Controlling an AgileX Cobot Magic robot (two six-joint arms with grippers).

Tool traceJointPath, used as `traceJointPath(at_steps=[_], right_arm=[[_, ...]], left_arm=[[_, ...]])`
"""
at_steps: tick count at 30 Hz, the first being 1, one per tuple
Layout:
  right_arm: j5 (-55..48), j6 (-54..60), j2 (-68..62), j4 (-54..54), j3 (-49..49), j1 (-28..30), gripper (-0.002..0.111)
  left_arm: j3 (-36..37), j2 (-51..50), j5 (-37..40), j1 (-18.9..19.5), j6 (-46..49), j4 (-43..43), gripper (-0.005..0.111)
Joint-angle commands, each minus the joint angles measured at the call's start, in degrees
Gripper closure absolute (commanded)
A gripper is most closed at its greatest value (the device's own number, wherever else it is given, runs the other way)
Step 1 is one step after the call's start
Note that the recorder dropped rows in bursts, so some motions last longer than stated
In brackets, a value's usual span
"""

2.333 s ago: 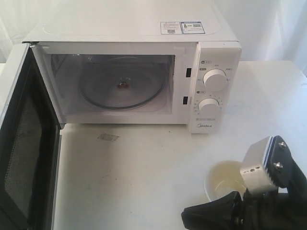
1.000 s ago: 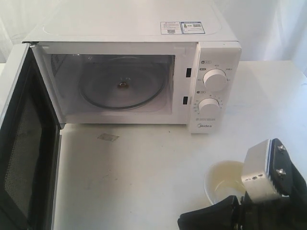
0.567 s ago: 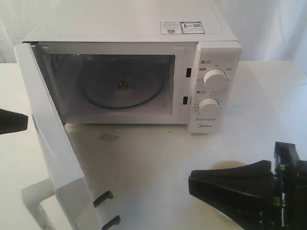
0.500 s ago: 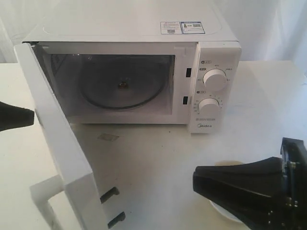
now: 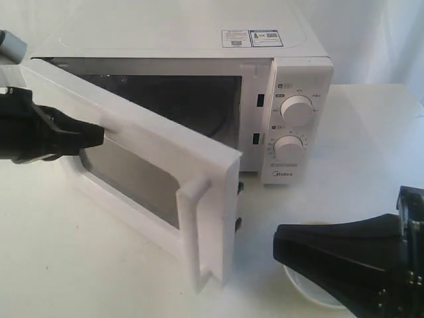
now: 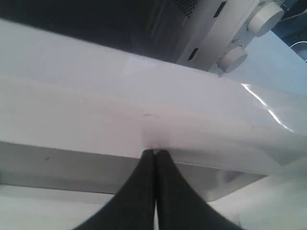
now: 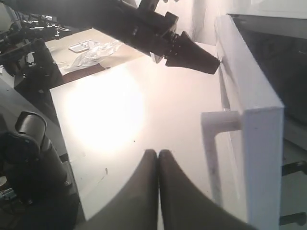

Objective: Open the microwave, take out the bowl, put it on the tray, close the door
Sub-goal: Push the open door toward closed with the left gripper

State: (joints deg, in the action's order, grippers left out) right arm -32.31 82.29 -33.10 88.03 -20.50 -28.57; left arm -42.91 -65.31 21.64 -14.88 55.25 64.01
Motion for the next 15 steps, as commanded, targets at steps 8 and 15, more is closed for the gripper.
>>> traceJointPath(at_steps=[8, 15], right_arm=[[0.78, -2.03, 0.45, -4.37, -0.17, -0.09, 0.108], [1.91, -2.03, 0.45, -4.37, -0.17, -0.09, 0.108]], left_arm=[[-8.13, -9.54, -5.96, -5.2, 3.52, 1.72, 0.107], [-12.57, -13.65, -7.06, -5.2, 3.67, 1.72, 0.107]])
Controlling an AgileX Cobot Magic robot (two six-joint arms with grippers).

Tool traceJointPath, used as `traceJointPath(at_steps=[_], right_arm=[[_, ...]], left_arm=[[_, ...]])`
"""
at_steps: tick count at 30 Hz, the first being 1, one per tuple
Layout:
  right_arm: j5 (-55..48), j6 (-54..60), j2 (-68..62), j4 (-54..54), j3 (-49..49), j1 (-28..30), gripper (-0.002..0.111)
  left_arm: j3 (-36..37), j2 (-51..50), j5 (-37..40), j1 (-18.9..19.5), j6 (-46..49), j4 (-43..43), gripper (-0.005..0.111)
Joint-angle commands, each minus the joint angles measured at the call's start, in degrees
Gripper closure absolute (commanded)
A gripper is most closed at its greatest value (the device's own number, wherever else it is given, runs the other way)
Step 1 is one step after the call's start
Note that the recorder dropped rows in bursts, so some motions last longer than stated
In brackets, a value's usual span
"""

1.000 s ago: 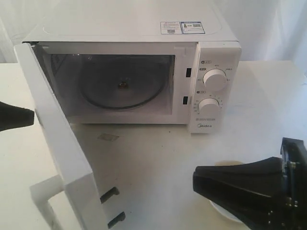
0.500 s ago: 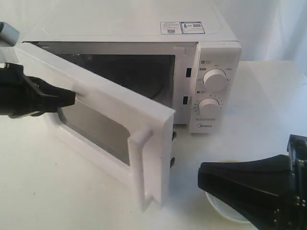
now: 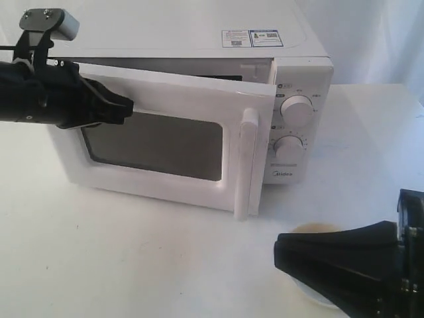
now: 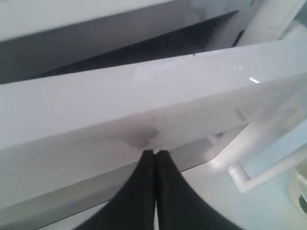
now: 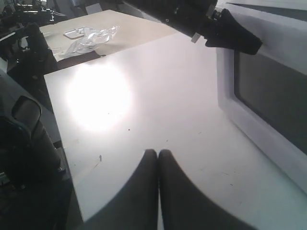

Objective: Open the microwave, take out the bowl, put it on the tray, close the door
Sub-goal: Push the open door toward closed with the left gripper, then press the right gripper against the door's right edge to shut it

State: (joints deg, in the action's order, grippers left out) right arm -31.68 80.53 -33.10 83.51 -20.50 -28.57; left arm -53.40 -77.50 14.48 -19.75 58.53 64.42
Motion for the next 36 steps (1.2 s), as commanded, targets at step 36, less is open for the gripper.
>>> traceJointPath(at_steps=[36], right_arm=[[-12.22, 6.95, -14.55, 9.15, -7.57, -0.23, 0.108]], left_arm=[[-3.36, 14.27, 13.36, -0.32, -6.69, -9.16, 0.107]])
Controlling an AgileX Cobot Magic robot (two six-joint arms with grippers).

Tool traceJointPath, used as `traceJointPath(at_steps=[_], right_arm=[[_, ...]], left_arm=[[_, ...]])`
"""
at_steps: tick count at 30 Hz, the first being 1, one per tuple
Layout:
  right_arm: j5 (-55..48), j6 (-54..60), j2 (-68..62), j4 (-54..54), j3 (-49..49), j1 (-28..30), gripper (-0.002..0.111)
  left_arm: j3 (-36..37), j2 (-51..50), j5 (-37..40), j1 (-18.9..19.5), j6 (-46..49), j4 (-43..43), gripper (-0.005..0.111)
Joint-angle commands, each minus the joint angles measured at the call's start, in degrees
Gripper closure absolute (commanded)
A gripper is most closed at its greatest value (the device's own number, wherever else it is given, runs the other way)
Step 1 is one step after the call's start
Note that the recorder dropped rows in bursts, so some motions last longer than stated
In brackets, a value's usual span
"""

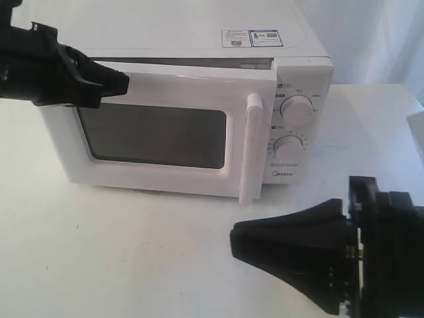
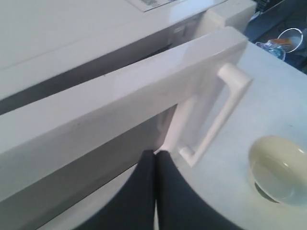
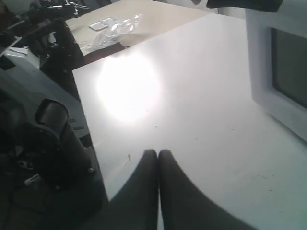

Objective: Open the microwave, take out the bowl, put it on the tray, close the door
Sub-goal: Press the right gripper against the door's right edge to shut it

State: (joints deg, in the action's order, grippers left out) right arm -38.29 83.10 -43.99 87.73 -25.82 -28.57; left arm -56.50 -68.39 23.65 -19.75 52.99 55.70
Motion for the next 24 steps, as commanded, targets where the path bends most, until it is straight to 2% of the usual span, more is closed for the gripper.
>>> traceJointPath(at_steps=[1, 3, 11, 16, 20, 22, 24], right_arm=[[-8.91, 6.38, -4.8, 6.79, -3.17, -1.13, 0.108], [-10.54, 7.56, -6.71, 8.68, -4.63, -3.2, 0.108], [3.23, 12.42, -15.61, 12.21, -11.15, -18.57, 0.108], [25.61, 11.63, -23.85, 12.21, -14.17, -26.82, 0.108], [47.76, 8.86, -27.78, 12.21, -16.23, -28.24, 0.108], [59.24, 1.68, -29.19, 9.18, -17.29, -28.24, 0.108], [65.4, -13.37, -30.52, -4.73, -17.4, -28.24, 0.108]], left_arm=[[-0.26, 7.3, 4.78, -0.32, -1.4, -0.56, 0.107], [-0.26, 10.21, 5.87, -0.32, -3.73, -1.75, 0.107], [-0.15, 23.94, 14.56, -0.32, -15.1, -10.82, 0.107], [-0.15, 30.49, 17.97, -0.32, -18.68, -12.99, 0.107], [-0.15, 33.86, 20.41, -0.32, -19.65, -13.12, 0.107], [-0.15, 35.06, 21.07, -0.32, -19.89, -13.63, 0.107], [0.61, 35.89, 20.83, -0.32, -20.04, -13.73, 0.107]])
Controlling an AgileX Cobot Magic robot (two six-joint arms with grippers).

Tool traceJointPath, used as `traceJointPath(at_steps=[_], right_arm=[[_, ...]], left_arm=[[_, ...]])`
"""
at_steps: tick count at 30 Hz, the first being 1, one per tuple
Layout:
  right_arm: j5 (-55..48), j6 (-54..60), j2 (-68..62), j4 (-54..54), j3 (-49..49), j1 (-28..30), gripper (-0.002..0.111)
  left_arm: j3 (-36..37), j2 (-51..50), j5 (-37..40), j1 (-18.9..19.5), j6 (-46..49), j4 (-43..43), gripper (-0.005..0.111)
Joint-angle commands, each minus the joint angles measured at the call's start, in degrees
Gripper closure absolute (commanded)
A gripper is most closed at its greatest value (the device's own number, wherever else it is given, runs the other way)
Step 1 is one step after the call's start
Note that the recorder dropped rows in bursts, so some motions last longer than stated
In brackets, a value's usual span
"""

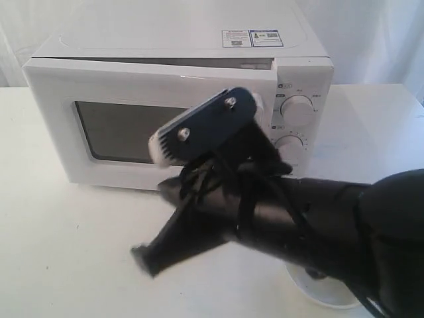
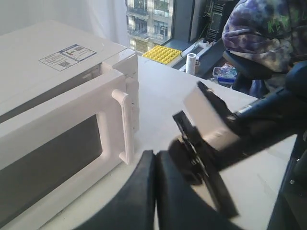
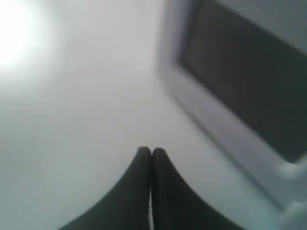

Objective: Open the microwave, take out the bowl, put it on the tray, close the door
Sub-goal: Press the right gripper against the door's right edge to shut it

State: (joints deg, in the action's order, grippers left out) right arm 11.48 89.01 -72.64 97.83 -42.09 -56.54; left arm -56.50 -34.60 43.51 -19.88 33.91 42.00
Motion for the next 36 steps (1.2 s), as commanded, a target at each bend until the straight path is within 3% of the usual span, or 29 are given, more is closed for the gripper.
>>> traceJointPath(at_steps=[1, 5, 9, 17, 36], right_arm=[[17.06, -28.6, -2.69, -22.96, -0.86, -0.27, 0.108], [27.37, -60.1, -6.77, -49.92, 2.82, -0.74, 0.108], [41.39, -68.51, -12.43, -53.02, 6.94, -0.75, 0.108], [58.05, -69.64, -20.7, -52.64, 7.56, -0.62, 0.108], [56.64, -69.72, -36.34, -52.63, -9.28, 11.31, 0.108]], left_arm=[[1.25, 2.4, 0.7, -0.19, -0.96, -0.02, 0.107], [4.88, 3.32, -0.62, -0.19, -0.96, -0.02, 0.107], [7.84, 4.17, -2.43, -0.19, -1.09, -0.02, 0.107], [9.98, 4.63, -4.66, -0.19, -1.09, 0.37, 0.107], [10.05, 4.63, -4.81, -0.19, -1.09, 1.32, 0.107]])
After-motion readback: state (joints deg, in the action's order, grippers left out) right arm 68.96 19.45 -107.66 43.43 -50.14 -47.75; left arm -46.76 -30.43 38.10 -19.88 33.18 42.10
